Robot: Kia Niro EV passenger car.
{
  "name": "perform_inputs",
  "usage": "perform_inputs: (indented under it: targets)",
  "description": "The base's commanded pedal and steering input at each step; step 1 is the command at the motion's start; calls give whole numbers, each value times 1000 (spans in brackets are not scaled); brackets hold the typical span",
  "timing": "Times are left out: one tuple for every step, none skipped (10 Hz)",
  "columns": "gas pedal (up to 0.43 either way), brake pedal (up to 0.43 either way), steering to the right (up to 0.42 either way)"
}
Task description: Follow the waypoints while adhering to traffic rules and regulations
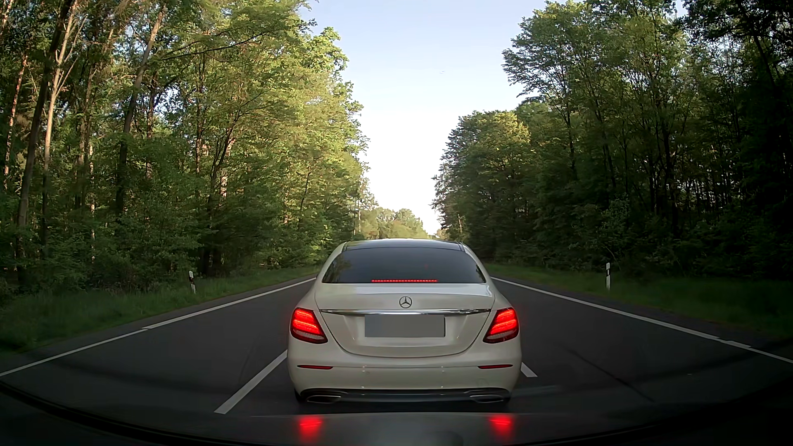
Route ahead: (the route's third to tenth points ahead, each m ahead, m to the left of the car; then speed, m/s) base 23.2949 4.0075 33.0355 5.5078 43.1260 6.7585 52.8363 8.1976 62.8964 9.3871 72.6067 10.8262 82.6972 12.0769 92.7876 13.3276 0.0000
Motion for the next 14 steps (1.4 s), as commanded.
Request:
perform_inputs:
  targets:
    - [0, 396, -2]
    - [0, 396, -2]
    - [0, 396, -2]
    - [0, 396, -2]
    - [0, 396, -2]
    - [0, 396, -2]
    - [0, 396, -2]
    - [0, 396, -2]
    - [0, 396, -2]
    - [0, 396, -2]
    - [0, 396, -2]
    - [0, 396, -2]
    - [0, 396, -2]
    - [0, 396, -2]
